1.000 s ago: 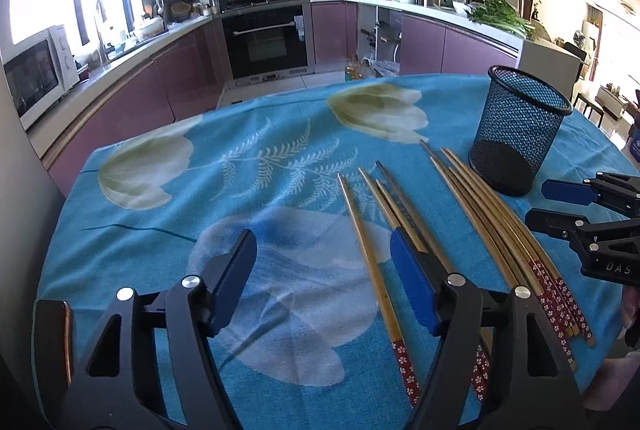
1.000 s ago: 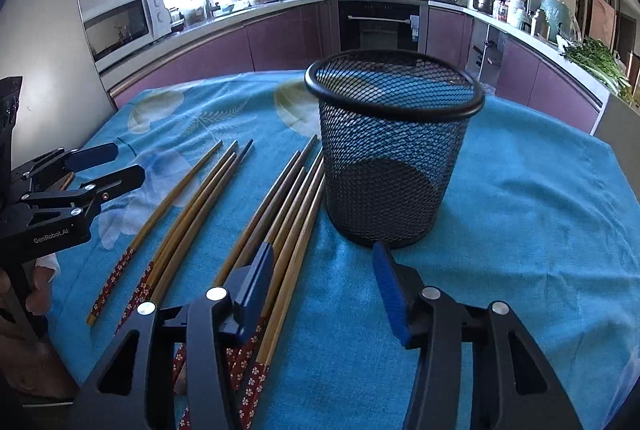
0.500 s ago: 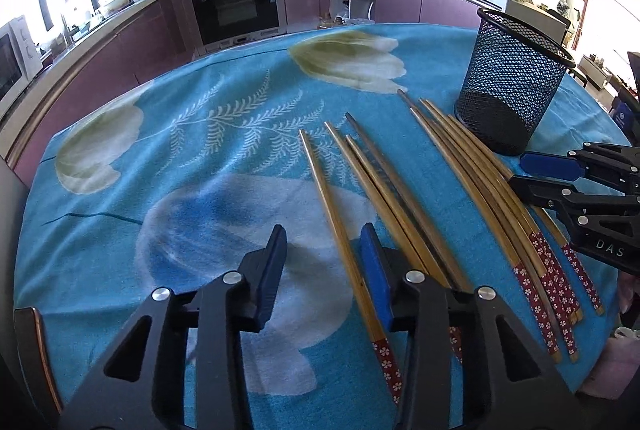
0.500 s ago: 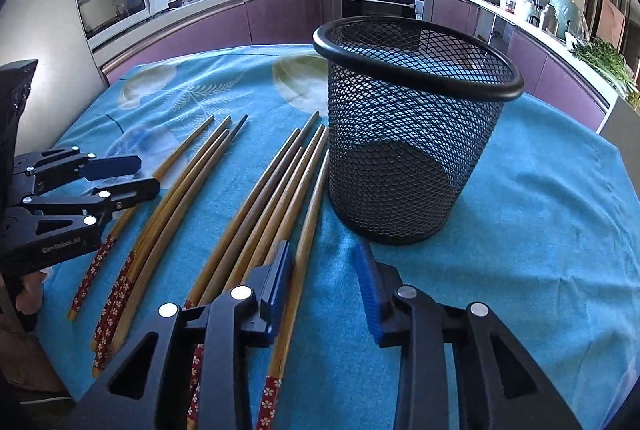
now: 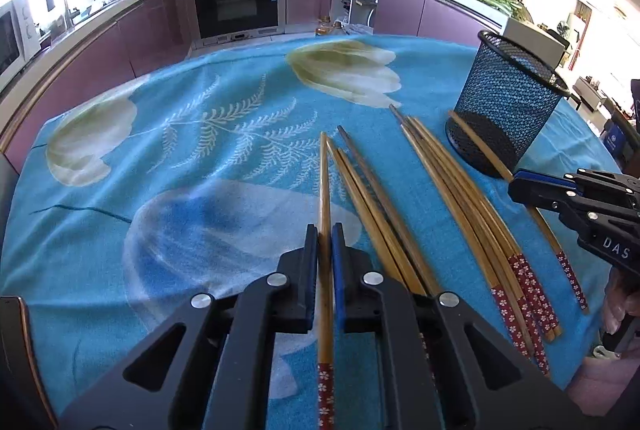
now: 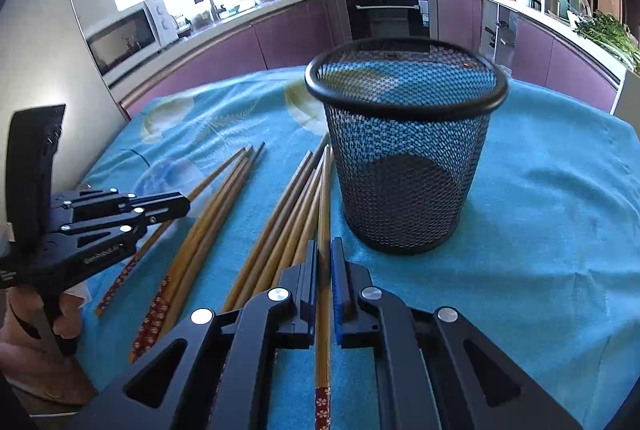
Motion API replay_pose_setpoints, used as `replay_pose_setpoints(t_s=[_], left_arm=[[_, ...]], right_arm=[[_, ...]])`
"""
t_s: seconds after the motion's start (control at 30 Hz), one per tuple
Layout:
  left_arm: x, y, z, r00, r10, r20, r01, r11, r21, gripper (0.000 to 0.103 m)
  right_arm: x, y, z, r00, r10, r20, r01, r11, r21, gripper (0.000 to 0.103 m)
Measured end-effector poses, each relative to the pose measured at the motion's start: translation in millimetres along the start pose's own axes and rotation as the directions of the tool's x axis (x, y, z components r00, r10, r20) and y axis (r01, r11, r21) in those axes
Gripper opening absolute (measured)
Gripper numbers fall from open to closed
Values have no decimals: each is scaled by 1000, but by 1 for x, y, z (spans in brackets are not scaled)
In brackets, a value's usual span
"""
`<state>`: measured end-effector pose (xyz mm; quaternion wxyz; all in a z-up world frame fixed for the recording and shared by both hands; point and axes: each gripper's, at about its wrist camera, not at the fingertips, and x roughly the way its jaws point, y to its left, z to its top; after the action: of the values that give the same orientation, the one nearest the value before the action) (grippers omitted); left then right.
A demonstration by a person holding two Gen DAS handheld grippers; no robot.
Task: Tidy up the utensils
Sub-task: 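Lift the left gripper's chopstick upright while the right gripper carries its chopstick to the cup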
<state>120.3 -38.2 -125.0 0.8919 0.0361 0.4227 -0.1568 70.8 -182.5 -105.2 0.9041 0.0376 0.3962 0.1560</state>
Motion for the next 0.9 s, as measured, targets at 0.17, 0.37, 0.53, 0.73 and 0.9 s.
replay_pose_setpoints(t_s=[0.17,0.37,0.53,0.73,0.9], left_arm=[[-33,1,7,996,-54,66,54,999,8,8],[-81,1,20,975,-147,169,144,989,30,8],[-118,-1,26,946,-211,245,203,977,59,8],[-151,-3,42,900,-290,326,283,956,69,8],[-169,-15,72,861,-333,384,323,942,92,8]], right_arm=[[-28,4,8,996,44,77,-42,999,-17,6],[-61,-2,19,981,77,179,-77,997,-11,6],[-80,-7,25,967,100,234,-100,995,-10,6],[-100,-10,42,942,121,312,-118,993,-31,6],[-120,-17,69,914,136,383,-123,991,-59,6]])
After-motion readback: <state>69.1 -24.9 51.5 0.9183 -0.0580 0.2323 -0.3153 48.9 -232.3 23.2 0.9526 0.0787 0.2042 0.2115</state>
